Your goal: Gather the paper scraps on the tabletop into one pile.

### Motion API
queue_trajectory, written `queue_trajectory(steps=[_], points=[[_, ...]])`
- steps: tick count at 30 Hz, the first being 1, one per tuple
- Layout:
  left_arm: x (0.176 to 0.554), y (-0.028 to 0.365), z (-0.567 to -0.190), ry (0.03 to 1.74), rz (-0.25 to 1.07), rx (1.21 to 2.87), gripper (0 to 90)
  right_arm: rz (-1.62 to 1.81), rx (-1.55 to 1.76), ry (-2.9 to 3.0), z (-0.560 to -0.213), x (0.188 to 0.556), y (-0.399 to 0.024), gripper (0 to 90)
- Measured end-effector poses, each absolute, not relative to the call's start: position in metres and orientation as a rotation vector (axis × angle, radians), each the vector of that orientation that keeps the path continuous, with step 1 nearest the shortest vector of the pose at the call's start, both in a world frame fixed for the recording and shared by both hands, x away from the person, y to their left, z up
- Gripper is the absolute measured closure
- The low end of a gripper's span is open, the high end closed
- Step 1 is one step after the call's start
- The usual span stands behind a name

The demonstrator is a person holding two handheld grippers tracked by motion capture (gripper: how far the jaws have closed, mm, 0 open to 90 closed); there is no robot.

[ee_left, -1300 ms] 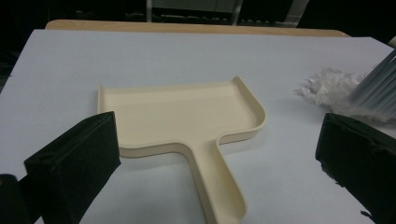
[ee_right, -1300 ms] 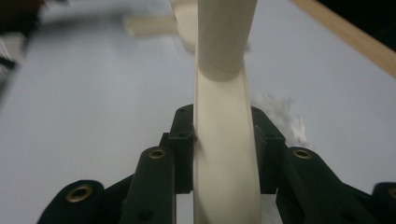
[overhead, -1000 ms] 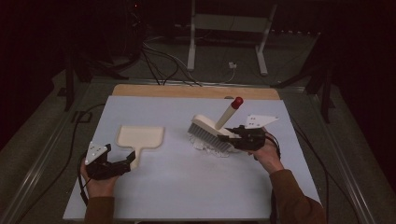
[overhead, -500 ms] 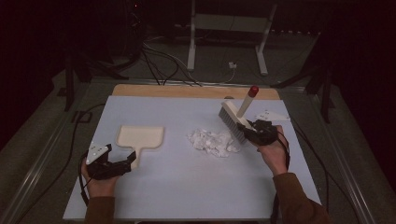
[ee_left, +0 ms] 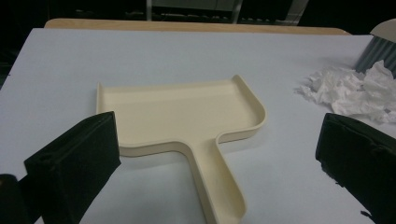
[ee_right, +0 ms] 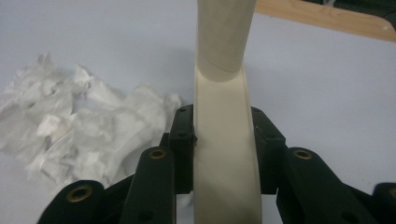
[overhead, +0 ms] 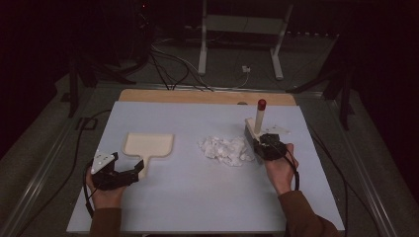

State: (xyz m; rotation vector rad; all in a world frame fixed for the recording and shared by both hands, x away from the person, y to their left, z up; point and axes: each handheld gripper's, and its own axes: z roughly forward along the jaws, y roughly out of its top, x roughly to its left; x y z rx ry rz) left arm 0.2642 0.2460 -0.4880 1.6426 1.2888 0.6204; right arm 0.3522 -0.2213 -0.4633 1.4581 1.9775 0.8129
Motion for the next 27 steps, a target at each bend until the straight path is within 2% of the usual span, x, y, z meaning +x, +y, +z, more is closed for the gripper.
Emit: queue_trajectory(steps=[17,27], points=[[0.264,0.247,-0.488,1.289,0.618,1.642,0.5,0.916,1.439,2.041,-0.465,0.346,-0.170,67.9],[0.265,0.246,-0.488,1.289,0.617,1.647,0.5,0.936,1.471,1.992,-0.463,0.351,-0.192,67.8]])
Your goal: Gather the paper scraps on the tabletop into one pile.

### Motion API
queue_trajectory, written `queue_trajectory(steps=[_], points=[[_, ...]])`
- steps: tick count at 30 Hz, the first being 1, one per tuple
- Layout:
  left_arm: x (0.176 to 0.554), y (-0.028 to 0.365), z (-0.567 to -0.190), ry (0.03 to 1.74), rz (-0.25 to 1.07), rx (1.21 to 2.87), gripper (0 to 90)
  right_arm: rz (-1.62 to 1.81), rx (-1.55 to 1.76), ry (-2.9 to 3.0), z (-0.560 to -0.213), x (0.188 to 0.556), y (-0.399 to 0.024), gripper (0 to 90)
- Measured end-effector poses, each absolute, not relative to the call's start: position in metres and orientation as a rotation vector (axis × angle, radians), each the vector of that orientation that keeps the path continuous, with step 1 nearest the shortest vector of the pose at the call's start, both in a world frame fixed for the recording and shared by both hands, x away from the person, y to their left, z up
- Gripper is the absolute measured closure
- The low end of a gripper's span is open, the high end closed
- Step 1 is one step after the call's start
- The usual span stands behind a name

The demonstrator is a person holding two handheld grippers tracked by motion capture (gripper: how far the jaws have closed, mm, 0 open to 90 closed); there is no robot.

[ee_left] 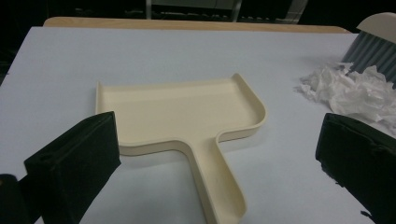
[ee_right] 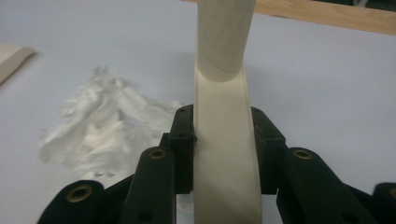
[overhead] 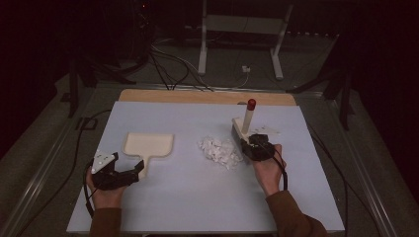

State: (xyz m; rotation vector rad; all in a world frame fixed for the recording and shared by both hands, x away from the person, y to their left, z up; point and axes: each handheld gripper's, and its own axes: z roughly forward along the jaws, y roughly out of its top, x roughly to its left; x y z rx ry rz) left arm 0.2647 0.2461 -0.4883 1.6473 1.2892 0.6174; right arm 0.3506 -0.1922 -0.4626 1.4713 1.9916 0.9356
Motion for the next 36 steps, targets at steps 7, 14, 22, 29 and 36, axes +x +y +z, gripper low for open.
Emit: queue_trajectory(steps=[7,14,22,29,36], points=[[0.264,0.247,-0.488,1.294,0.616,1.643,0.6,0.946,1.454,1.995,-0.459,0.354,-0.220,67.8],[0.265,0.245,-0.489,1.290,0.616,1.653,0.5,0.954,1.316,2.112,-0.462,0.352,-0.256,67.8],[0.265,0.243,-0.490,1.289,0.613,1.663,0.6,0.970,1.286,2.163,-0.467,0.355,-0.270,65.5],[0.265,0.244,-0.491,1.288,0.609,1.666,0.5,1.024,1.264,2.142,-0.466,0.371,-0.262,56.3],[0.266,0.247,-0.492,1.299,0.607,1.671,0.6,1.025,1.315,2.159,-0.469,0.380,-0.260,65.9]])
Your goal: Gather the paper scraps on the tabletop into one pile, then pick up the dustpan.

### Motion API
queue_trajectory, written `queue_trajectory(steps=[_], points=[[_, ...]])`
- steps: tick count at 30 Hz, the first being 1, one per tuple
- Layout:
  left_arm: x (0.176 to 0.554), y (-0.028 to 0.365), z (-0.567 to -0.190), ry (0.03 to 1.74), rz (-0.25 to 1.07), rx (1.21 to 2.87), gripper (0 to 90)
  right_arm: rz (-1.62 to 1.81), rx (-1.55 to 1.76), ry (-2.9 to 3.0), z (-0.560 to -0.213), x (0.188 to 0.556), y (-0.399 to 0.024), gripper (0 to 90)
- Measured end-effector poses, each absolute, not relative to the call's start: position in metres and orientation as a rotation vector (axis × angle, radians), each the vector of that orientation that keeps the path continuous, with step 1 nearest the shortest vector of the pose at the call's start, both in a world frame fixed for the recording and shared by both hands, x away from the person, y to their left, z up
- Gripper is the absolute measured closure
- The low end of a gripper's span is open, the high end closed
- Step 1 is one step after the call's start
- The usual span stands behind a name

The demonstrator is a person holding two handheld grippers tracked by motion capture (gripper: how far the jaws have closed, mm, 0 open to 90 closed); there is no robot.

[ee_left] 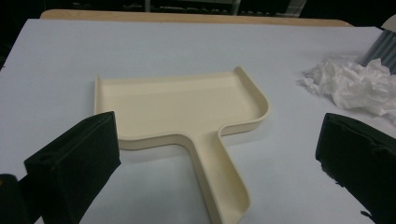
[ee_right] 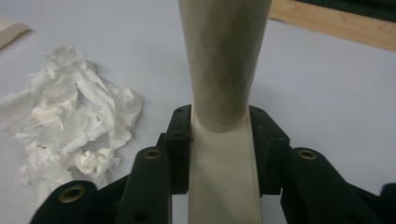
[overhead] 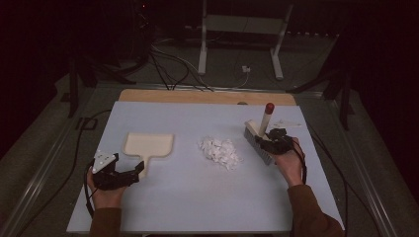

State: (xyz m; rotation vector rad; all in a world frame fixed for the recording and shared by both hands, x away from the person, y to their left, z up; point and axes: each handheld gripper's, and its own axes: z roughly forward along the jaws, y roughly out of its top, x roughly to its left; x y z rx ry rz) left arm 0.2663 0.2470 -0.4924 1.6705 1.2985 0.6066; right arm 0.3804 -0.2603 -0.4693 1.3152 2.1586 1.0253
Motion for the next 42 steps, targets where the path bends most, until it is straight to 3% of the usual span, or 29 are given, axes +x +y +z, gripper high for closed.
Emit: queue_trajectory(steps=[22,27,31,38,42], points=[[0.274,0.228,-0.501,1.368,0.566,1.811,0.6,1.025,1.301,2.215,-0.462,0.369,-0.270,66.6],[0.283,0.221,-0.502,1.429,0.487,1.796,1.3,1.032,1.300,2.213,-0.462,0.368,-0.273,66.6],[0.288,0.214,-0.504,1.486,0.512,1.867,7.8,1.024,1.294,2.220,-0.463,0.367,-0.274,66.5],[0.297,0.202,-0.513,1.568,0.527,1.948,31.0,1.019,1.291,2.223,-0.464,0.365,-0.274,66.5],[0.301,0.198,-0.517,1.618,0.563,1.966,39.6,1.020,1.293,2.220,-0.464,0.365,-0.276,66.5]])
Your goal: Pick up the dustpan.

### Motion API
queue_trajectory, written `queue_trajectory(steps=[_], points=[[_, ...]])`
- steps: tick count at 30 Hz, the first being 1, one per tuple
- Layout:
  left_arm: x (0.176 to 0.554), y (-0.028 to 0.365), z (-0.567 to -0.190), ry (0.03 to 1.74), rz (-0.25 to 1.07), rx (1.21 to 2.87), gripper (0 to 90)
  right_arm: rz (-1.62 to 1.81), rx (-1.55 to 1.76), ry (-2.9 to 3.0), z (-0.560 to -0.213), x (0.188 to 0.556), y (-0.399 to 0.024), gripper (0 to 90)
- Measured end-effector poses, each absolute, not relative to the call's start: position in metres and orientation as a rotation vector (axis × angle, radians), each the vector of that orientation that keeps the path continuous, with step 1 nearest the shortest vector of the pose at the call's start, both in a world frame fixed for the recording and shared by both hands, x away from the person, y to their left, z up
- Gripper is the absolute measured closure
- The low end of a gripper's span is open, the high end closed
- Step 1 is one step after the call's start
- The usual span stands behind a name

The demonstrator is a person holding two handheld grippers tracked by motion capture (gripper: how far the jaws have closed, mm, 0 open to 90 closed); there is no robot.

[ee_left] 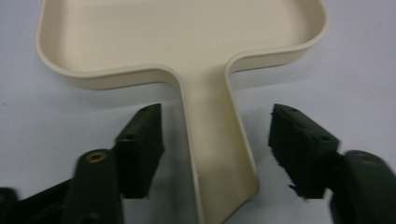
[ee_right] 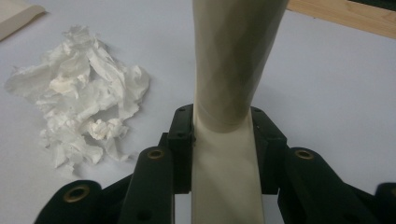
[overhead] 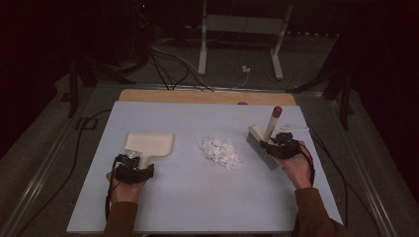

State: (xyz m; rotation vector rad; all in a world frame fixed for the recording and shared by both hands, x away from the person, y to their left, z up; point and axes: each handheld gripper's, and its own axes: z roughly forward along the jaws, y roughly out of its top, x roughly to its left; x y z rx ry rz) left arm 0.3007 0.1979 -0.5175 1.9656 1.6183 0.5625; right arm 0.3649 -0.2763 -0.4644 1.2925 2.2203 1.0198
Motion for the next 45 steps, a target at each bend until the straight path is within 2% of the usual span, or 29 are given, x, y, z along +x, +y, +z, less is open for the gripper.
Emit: queue_trajectory(steps=[5,10,22,30,35,45], points=[[0.299,0.201,-0.516,1.635,0.565,1.971,59.7,1.027,1.306,2.215,-0.466,0.365,-0.279,66.4],[0.300,0.199,-0.514,1.640,0.569,2.006,65.0,1.029,1.302,2.216,-0.466,0.365,-0.278,66.4],[0.307,0.212,-0.501,1.572,0.512,2.081,66.3,1.045,1.297,2.218,-0.466,0.365,-0.278,65.6],[0.304,0.225,-0.484,1.509,0.475,2.048,66.4,1.070,1.302,2.202,-0.465,0.366,-0.277,64.2],[0.302,0.228,-0.477,1.446,0.459,2.082,66.4,1.069,1.314,2.191,-0.466,0.369,-0.276,63.4],[0.300,0.236,-0.463,1.340,0.435,2.133,66.4,1.026,1.334,2.190,-0.472,0.370,-0.273,66.2]])
